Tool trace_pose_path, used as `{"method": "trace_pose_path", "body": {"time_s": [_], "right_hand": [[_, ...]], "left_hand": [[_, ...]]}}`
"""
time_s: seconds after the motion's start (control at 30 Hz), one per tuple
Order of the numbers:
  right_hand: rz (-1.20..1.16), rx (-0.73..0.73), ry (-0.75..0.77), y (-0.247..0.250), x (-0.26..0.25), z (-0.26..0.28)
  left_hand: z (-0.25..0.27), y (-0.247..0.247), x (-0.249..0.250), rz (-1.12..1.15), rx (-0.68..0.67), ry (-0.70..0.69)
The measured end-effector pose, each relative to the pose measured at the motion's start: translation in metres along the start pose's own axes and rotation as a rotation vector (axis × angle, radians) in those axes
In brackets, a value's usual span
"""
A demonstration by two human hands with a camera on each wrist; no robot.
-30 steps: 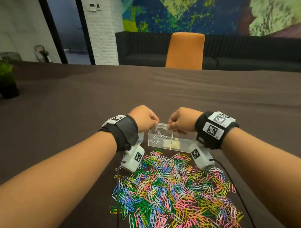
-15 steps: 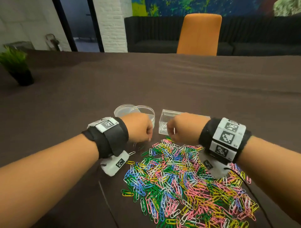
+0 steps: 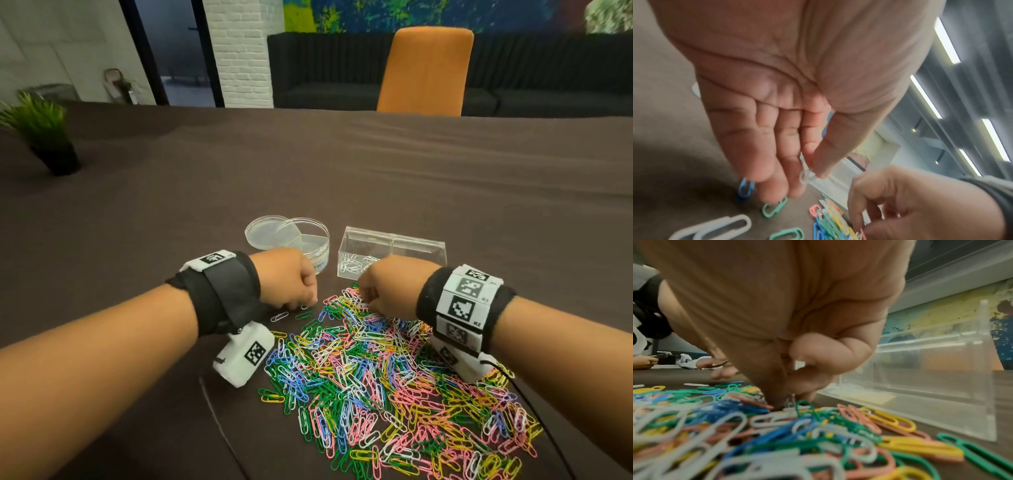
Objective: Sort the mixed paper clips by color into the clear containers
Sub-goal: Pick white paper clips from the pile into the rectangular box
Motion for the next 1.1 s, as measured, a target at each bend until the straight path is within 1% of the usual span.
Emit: {"method": "trace_pose_path", "body": {"time_s": [0.07,0.13,0.17,0.23,0.3,0.37,0.43,0.5,0.6,0.63,0.7,0.73,0.77,0.83,0.9,0.93,0.97,1.0,1.03,1.07,1.1], "right_hand": [[-0.008,-0.024,0.021,-0.003,-0.002,-0.001],[-0.005,-0.003,0.044,-0.001,-0.002,0.0],[-0.02,0.025,0.055,0.002,-0.002,0.001],[-0.104,0.099,0.064,0.009,0.003,0.003],[-0.285,0.158,0.037,0.016,0.011,0.006],[-0.546,0.161,-0.025,0.018,0.02,0.008],[-0.833,0.124,-0.067,0.015,0.027,0.011],[-1.034,0.104,-0.089,0.011,0.032,0.013],[-1.32,0.063,-0.088,0.006,0.034,0.012],[-1.403,0.033,-0.083,0.005,0.034,0.012],[-1.495,-0.02,-0.11,0.004,0.033,0.011],[-1.532,-0.033,-0.145,0.003,0.033,0.01],[-1.59,-0.042,-0.184,0.002,0.034,0.009],[-1.791,-0.089,-0.227,0.003,0.032,0.008],[-1.993,-0.183,-0.2,0.006,0.028,0.009],[-2.031,-0.22,-0.195,0.007,0.026,0.009],[-2.016,-0.237,-0.211,0.006,0.025,0.008],[-1.944,-0.219,-0.261,0.004,0.025,0.007],[-1.81,-0.167,-0.322,0.0,0.028,0.007],[-1.623,-0.093,-0.36,-0.001,0.031,0.006],[-1.385,-0.021,-0.362,0.0,0.033,0.007]], "left_hand": [[0.003,0.003,-0.011,0.187,0.003,0.029],[0.008,0.006,-0.019,0.363,0.009,0.065],[0.011,0.007,-0.024,0.408,0.007,0.089],[0.015,0.007,-0.035,0.4,-0.009,0.122],[0.019,0.005,-0.045,0.337,-0.015,0.169],[0.023,0.003,-0.048,0.186,-0.019,0.194],[0.029,0.001,-0.042,-0.048,-0.018,0.135],[0.03,-0.002,-0.036,-0.23,0.049,0.068],[0.029,-0.006,-0.032,-0.301,0.092,0.029],[0.029,-0.007,-0.031,-0.323,0.083,0.024],[0.029,-0.005,-0.03,-0.338,0.045,0.03],[0.029,-0.003,-0.03,-0.288,0.025,0.038],[0.028,-0.001,-0.03,-0.159,0.005,0.06],[0.025,0.001,-0.028,0.297,-0.003,0.109],[0.02,0.003,-0.023,0.776,0.036,0.128],[0.018,0.003,-0.019,0.93,0.043,0.115],[0.015,0.003,-0.014,1.015,0.05,0.108],[0.012,0.002,-0.007,1.065,0.046,0.09],[0.009,0.001,0.001,1.084,0.04,0.066],[0.005,0.0,0.008,1.092,0.03,0.054],[0.002,-0.001,0.016,1.07,0.02,0.05]]}}
Point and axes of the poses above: each hand's wrist, its own z-axis away from the middle knuckle, its own y-axis out of the back of the hand, x = y × z, the point moved 5 cm from there along -z, towards the middle knuckle, and after that the axes turned 3 degrees about x, right-handed, at the moved point
